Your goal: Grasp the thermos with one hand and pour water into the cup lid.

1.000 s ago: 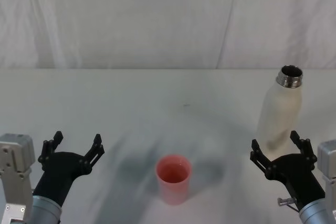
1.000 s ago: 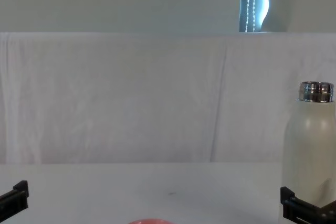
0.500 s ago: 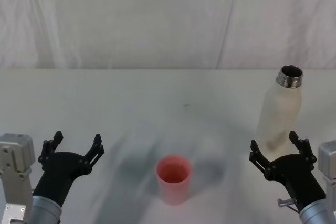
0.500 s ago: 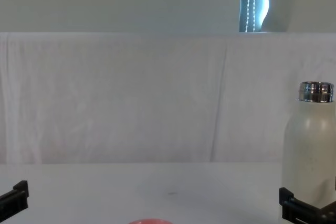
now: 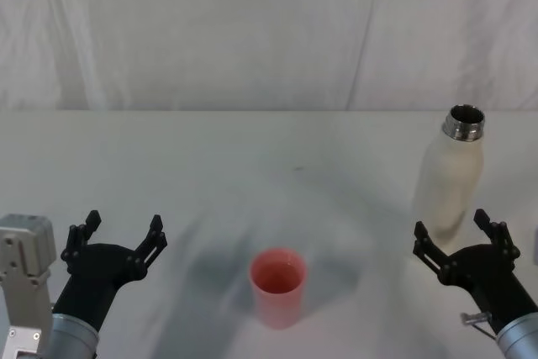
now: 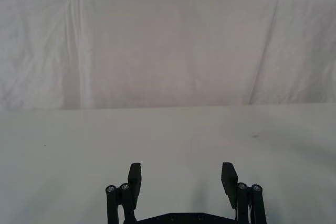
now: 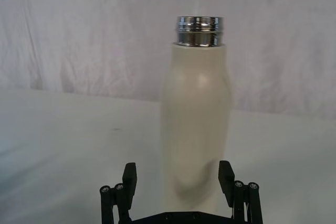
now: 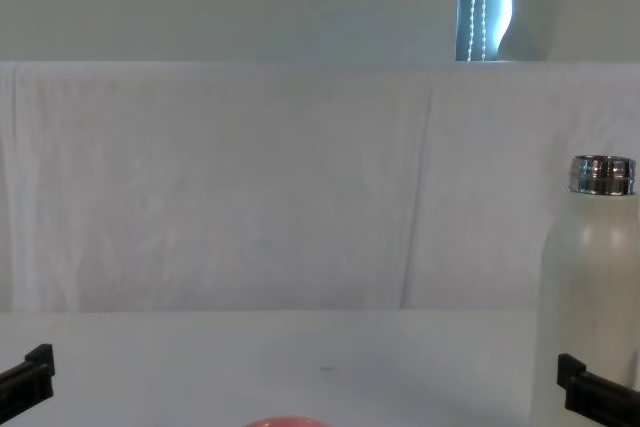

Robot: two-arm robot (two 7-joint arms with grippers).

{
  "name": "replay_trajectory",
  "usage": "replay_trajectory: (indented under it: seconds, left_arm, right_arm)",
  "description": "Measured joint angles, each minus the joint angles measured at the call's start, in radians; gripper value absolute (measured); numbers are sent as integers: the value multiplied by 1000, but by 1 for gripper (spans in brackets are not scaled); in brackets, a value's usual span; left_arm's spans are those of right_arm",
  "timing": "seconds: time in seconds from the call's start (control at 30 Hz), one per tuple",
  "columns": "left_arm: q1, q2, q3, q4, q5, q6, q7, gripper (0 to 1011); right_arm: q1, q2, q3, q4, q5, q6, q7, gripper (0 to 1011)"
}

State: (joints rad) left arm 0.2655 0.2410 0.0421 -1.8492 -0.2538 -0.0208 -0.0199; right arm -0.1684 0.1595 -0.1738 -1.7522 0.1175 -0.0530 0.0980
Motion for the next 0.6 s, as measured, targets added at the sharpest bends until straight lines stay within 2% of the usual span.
replay_trajectory:
  seconds: [0.23,0.6]
  left_arm:
    - [0,0,0,0,0,0,0,1001]
    - [0,0,0,0,0,0,0,1001]
  right_arm:
    - [19,-2,31,15,60,25,57,1003]
    - [41,7,38,44,111,26,97,1003]
